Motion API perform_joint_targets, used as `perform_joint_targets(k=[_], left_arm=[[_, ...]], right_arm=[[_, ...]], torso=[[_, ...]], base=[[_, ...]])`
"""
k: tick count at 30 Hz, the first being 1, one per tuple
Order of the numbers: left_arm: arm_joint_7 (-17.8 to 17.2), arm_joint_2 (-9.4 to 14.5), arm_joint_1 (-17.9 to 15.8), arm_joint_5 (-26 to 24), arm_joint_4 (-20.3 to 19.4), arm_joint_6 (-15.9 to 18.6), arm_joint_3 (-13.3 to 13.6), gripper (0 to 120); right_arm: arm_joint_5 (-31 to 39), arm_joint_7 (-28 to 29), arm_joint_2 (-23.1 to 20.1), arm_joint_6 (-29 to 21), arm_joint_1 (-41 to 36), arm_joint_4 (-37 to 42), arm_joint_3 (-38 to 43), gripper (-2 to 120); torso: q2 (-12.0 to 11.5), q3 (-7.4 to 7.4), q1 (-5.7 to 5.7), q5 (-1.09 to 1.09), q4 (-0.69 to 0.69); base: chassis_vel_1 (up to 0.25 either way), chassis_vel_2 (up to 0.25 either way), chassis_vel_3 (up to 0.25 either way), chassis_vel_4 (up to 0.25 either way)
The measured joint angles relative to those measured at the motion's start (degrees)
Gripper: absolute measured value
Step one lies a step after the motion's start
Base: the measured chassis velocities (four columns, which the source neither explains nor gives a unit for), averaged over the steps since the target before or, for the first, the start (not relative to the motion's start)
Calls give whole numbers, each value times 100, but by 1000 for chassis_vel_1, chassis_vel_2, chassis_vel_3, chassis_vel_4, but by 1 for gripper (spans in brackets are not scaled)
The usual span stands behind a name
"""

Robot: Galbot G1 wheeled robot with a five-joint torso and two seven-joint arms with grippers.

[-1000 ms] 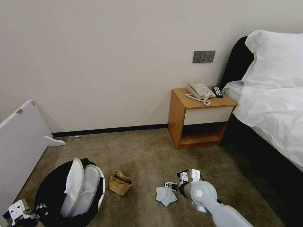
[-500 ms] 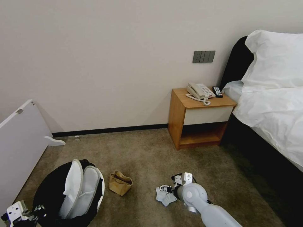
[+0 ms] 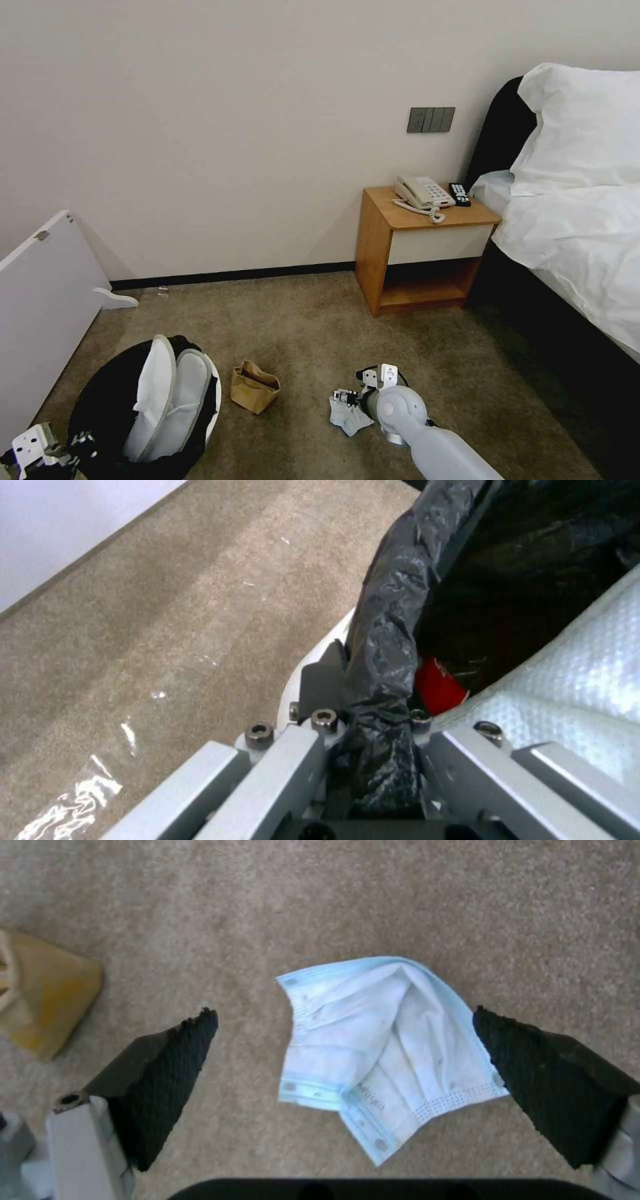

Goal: Pick up the trash bin, then pick up the garbage from the floor and place it into the trash bin.

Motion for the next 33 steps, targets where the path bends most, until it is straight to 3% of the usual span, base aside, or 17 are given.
perform_joint_targets(k=[33], left_arm=[[6,20,-6,-17,37,0,21,2]], right_arm=[[-671,-534,380,210,167,-1215,-113,97]], torso=[[0,0,0,0,0]], base=[[0,0,0,0]])
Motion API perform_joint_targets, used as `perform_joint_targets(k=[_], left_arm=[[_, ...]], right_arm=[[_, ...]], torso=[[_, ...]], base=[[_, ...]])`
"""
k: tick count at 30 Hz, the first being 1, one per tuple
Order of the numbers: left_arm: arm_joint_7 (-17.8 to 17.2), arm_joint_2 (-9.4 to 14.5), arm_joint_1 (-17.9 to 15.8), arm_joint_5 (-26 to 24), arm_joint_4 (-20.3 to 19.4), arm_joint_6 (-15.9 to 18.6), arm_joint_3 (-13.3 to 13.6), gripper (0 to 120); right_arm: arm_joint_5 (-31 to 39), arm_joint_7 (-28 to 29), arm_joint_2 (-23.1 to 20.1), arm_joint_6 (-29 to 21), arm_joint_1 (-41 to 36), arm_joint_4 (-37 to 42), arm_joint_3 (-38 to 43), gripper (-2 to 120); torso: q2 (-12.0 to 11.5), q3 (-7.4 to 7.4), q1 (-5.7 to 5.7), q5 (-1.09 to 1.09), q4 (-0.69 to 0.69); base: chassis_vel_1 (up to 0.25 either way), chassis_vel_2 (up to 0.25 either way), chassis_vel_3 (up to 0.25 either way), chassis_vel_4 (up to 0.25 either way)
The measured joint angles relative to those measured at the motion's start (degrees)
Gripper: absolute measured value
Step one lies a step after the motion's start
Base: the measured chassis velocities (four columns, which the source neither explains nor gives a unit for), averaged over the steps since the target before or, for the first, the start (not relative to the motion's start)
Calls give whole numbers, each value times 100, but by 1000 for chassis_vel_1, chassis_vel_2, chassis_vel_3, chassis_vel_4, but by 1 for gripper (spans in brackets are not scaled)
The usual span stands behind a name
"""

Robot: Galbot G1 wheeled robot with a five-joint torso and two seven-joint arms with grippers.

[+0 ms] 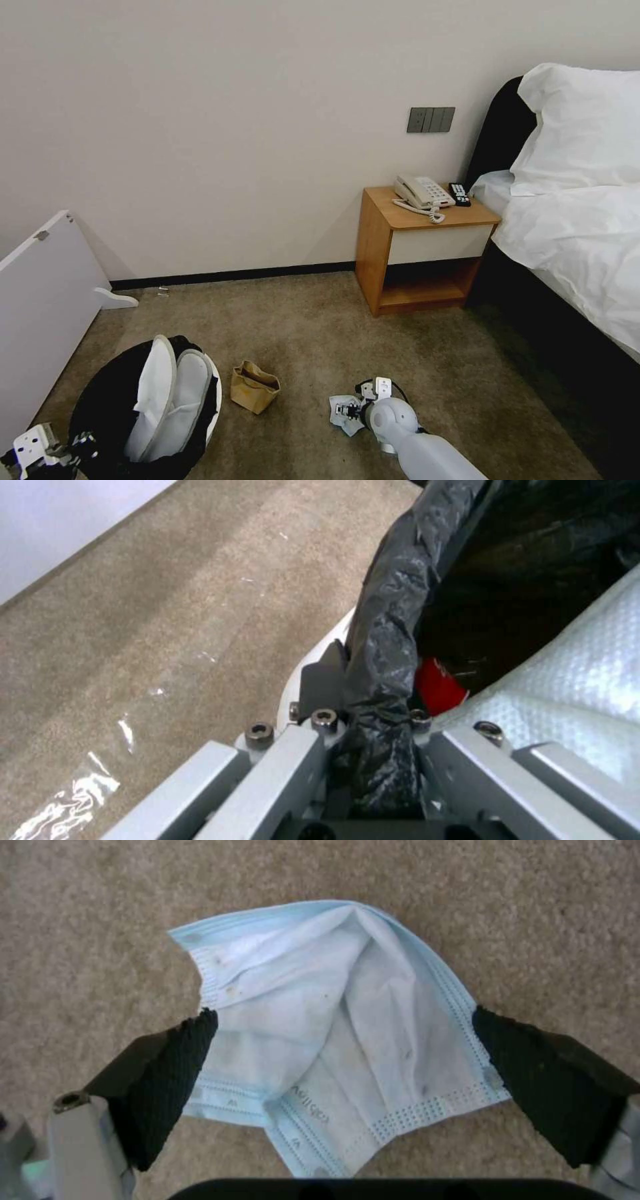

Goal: Pick up the trash bin, then pick up the garbage from the floor and place it into the trash bin.

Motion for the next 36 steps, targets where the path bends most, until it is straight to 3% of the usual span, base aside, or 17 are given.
perform_joint_targets(k=[12,15,21,23,31,36], left_arm=[[6,1,14,-1,-4,-6,18,2],[8,0,17,0,-18,-21,18,2],[11,-5,25,1,-44,-32,19,2],[15,-24,24,9,-45,-52,37,2],[23,-29,15,17,-43,-65,57,2],[26,-29,5,18,-13,-76,64,2]], right_arm=[[-84,-108,43,33,34,-135,-7,95],[-110,-123,70,38,38,-159,-53,85],[-182,-173,124,56,72,-249,-94,79],[-259,-237,169,96,112,-358,-111,68],[-471,-451,244,180,235,-632,-139,64],[-508,-495,225,205,223,-637,-138,56]], torso=[[0,0,0,0,0],[0,0,0,0,0],[0,0,0,0,0],[1,0,-1,-2,-2],[2,-1,-1,-4,-2],[2,0,-1,-2,-1]], base=[[0,0,0,0],[0,0,0,0],[0,0,0,0],[0,0,0,0],[0,0,0,0],[0,0,0,0]])
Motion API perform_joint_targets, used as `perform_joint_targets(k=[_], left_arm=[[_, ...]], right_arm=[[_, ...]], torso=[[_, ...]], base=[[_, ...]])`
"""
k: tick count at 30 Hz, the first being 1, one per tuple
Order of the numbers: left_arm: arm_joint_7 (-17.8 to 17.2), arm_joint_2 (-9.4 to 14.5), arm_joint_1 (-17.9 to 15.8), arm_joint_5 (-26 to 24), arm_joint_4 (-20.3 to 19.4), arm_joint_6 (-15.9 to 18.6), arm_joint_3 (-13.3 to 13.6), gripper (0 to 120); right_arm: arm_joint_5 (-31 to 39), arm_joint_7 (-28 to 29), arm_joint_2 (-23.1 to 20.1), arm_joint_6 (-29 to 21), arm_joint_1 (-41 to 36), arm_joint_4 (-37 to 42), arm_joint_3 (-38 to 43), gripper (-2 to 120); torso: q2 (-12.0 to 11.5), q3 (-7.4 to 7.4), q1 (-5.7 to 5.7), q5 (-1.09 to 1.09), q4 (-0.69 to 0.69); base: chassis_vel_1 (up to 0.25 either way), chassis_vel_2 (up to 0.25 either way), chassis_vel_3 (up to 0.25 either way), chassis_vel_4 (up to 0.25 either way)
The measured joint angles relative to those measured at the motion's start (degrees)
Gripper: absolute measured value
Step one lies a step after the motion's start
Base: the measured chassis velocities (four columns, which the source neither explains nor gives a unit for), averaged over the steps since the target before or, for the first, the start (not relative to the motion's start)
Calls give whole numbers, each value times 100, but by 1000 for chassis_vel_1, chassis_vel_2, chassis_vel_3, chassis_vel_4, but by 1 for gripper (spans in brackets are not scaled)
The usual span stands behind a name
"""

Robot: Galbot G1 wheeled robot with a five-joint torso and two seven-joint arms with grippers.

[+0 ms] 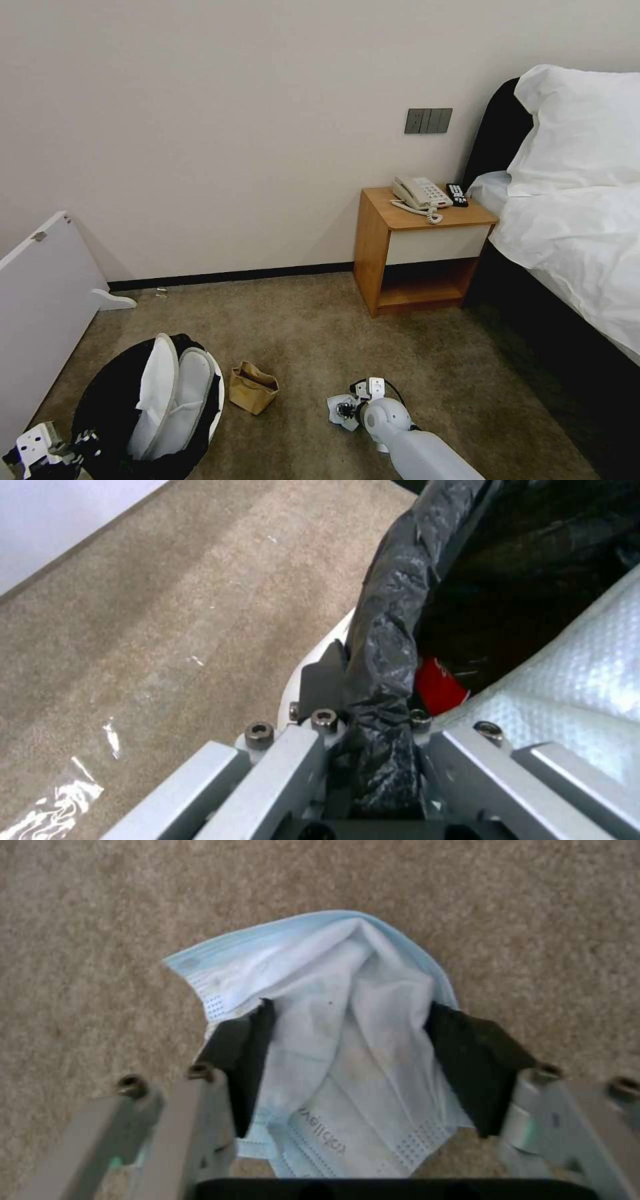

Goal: Pick up the trash bin, then pick up the garbage from the floor and place it into the trash bin.

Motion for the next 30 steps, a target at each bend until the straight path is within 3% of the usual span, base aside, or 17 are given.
perform_joint_targets(k=[8,12,14,30], left_arm=[[1,-16,-31,15,17,-3,59,2],[1,-15,-27,14,17,-3,57,2],[2,-23,-26,19,17,-5,57,2],[16,-57,-38,69,27,-19,121,2]], right_arm=[[-94,-127,15,39,31,-113,-83,23],[-118,-185,17,48,27,-139,-84,13],[-130,-227,23,50,-9,-119,-121,2],[-115,-323,-118,69,-174,193,-223,0]], torso=[[-2,0,0,0,0],[-2,0,0,0,-2],[-2,0,0,7,5],[-3,1,1,5,2]], base=[[0,0,0,0],[0,0,0,0],[0,0,0,0],[0,0,0,0]])
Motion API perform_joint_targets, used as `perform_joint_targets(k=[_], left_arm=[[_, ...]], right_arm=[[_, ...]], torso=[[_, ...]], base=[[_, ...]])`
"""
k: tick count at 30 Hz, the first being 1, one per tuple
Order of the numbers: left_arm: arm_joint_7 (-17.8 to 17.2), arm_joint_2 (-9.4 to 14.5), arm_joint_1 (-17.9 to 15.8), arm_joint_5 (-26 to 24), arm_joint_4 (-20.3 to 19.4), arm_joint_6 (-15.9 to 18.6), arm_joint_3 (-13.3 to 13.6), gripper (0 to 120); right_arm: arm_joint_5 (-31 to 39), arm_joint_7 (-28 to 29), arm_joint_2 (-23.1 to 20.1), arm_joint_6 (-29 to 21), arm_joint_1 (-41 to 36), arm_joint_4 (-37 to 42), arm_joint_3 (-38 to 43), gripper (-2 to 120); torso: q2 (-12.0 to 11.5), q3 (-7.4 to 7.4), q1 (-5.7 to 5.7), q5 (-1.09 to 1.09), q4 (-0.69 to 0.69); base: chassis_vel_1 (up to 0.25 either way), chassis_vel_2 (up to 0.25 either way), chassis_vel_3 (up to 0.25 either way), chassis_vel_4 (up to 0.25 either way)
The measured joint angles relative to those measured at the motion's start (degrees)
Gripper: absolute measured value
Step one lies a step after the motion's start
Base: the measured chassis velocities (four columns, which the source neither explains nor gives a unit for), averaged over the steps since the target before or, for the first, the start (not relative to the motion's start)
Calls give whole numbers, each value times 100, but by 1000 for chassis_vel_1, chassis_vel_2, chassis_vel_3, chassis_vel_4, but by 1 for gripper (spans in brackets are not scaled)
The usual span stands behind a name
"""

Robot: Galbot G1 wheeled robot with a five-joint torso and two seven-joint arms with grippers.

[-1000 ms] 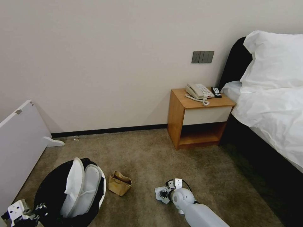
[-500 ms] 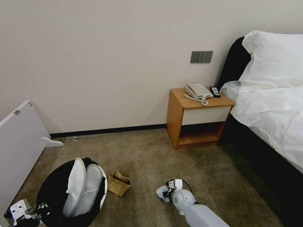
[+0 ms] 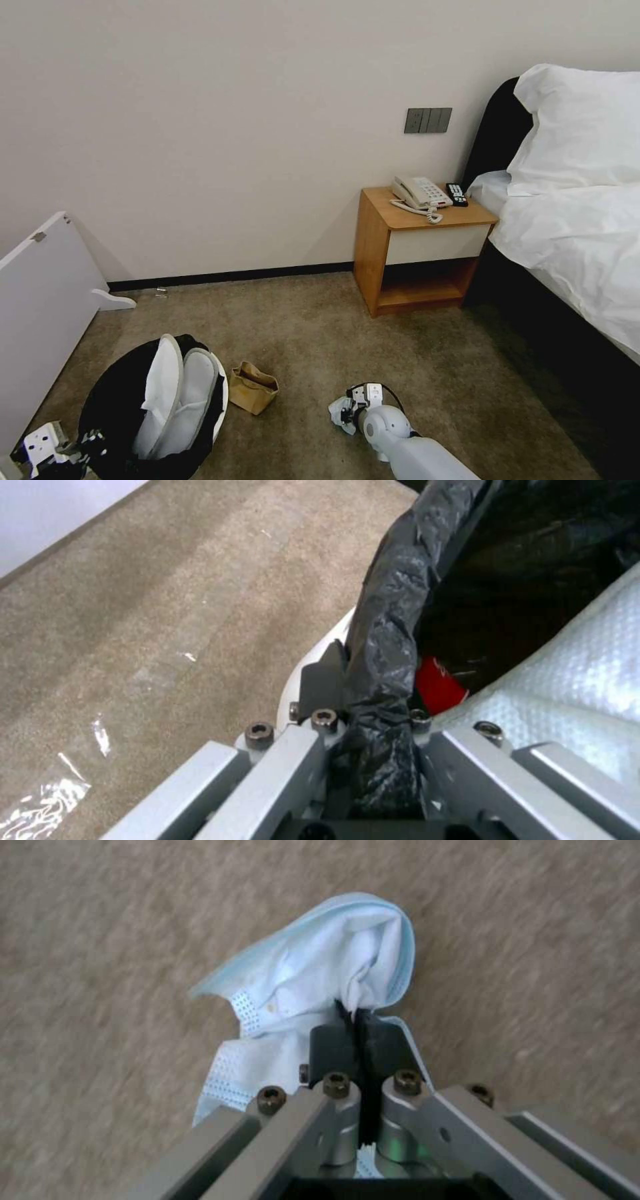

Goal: Pick up the trash bin, then pick up the garbage from the floor and place it into the trash bin.

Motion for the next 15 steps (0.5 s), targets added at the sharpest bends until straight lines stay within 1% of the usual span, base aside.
perform_joint_targets(k=[3,5,6,8,9,11,12,15], left_arm=[[0,3,0,-7,-19,0,5,2],[-10,17,0,-51,-48,8,6,2],[-10,17,0,-51,-48,8,6,2],[-20,36,3,-73,-63,19,5,2],[-20,36,3,-73,-63,19,5,2],[-34,52,-3,-92,-84,31,0,2],[-34,52,-3,-92,-84,31,0,2],[-81,81,-7,-154,-145,69,-33,2]], right_arm=[[56,6,-97,-5,-79,229,-13,0],[157,53,-238,-16,-150,606,2,0],[157,53,-238,-16,-150,606,2,0],[267,172,-477,-24,-239,1179,32,0],[267,172,-477,-24,-239,1179,32,0],[356,296,-703,-2,-280,1654,40,0],[356,296,-703,-2,-280,1654,40,0],[394,422,-943,35,-279,2046,60,0]], torso=[[-1,1,0,-1,0],[-1,0,0,0,0],[-1,0,0,0,0],[-1,0,0,-1,-2],[-1,0,0,-1,-2],[-1,0,0,-3,-2],[-1,0,0,-3,-2],[-1,0,0,-2,-2]], base=[[0,0,0,0],[0,0,0,0],[0,0,0,0],[0,0,0,0],[0,0,0,0],[0,0,0,0],[0,0,0,0],[0,0,0,0]])
